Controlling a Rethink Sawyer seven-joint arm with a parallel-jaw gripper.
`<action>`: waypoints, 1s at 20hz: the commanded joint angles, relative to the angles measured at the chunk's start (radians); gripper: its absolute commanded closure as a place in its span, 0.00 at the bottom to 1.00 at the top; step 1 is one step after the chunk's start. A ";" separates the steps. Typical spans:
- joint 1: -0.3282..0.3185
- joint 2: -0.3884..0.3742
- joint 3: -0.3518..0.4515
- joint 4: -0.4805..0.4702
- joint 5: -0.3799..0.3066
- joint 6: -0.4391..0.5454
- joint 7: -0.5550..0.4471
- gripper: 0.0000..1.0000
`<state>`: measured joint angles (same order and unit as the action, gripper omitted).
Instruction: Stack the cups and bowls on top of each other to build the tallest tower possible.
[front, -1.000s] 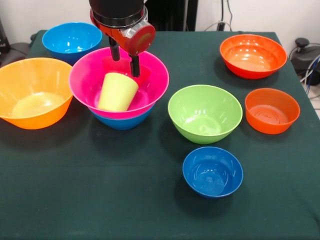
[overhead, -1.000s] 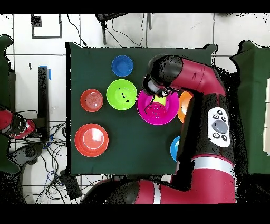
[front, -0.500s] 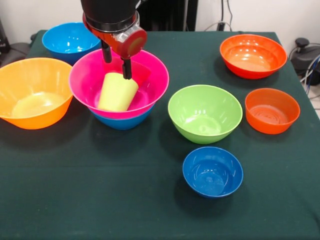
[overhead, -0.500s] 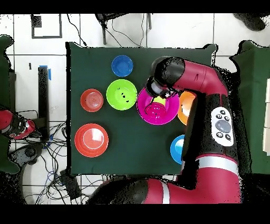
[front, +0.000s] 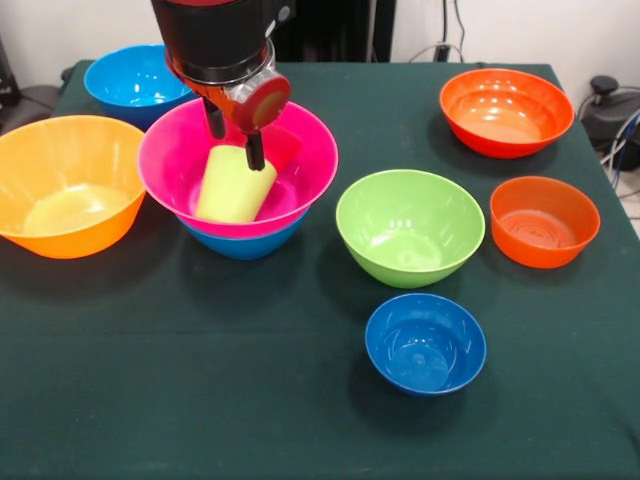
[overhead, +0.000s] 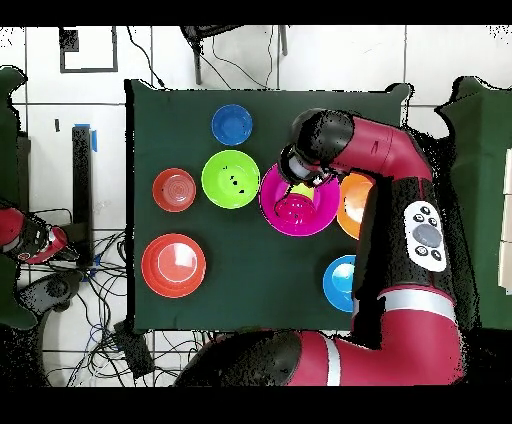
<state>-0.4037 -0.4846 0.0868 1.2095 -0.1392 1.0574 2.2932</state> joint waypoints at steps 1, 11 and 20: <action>-0.023 0.054 0.128 0.045 -0.085 0.026 -0.322 0.00; -0.039 0.087 0.152 0.026 -0.103 0.053 -0.312 0.00; -0.044 0.117 0.159 0.007 -0.105 0.135 -0.285 0.00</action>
<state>-0.4355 -0.4275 0.1560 1.2091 -0.1718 1.0860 2.2906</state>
